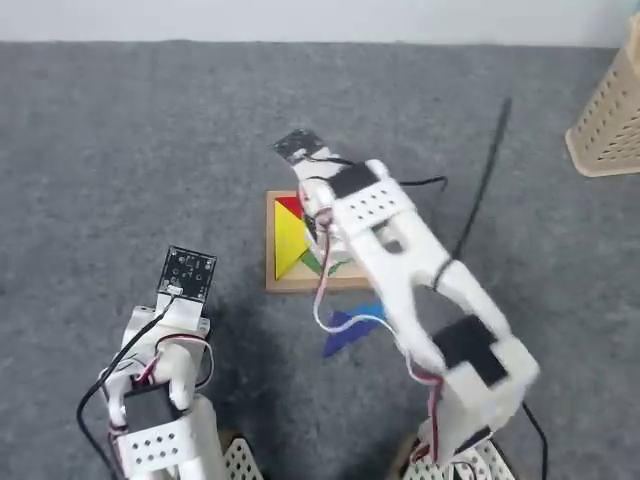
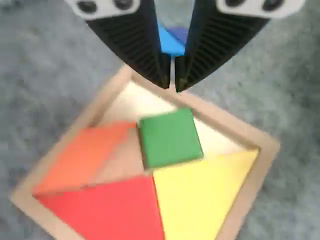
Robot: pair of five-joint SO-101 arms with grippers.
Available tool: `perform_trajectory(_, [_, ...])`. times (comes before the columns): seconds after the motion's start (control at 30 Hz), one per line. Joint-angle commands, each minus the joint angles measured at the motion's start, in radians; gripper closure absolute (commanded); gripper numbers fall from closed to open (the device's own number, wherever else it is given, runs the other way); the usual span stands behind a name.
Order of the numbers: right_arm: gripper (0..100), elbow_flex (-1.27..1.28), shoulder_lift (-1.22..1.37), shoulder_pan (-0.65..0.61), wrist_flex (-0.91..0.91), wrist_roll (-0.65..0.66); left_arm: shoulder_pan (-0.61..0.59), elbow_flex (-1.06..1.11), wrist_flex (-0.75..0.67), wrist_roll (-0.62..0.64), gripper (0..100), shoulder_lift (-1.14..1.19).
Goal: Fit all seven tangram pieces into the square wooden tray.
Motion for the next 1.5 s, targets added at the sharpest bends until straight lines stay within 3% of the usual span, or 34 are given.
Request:
perform_trajectory(0.0, [99.3, 0.209, -0.223, 0.03, -0.051, 0.06, -0.003, -0.013, 0.003, 0.008, 88, -0.023])
perform_trajectory(0.13, [98.9, 0.437, -0.357, 0.044, -0.096, 0.232, -0.003, -0.013, 0.003, 0.008, 88, -0.023])
perform_trajectory(0.23, [98.5, 0.511, -0.4, 0.071, -0.108, 0.292, -0.003, -0.013, 0.003, 0.008, 88, -0.023])
perform_trajectory(0.43, [81.5, 0.569, -0.348, 0.07, -0.225, 0.365, -0.003, -0.013, 0.003, 0.008, 88, -0.023])
perform_trajectory(0.8, [77.8, 0.563, -0.105, 0.074, -0.318, 0.416, -0.003, -0.013, 0.003, 0.008, 88, -0.023])
perform_trajectory(1.47, [77.8, 0.605, -0.143, 0.058, -0.228, 0.456, -0.003, -0.013, 0.003, 0.008, 88, -0.023])
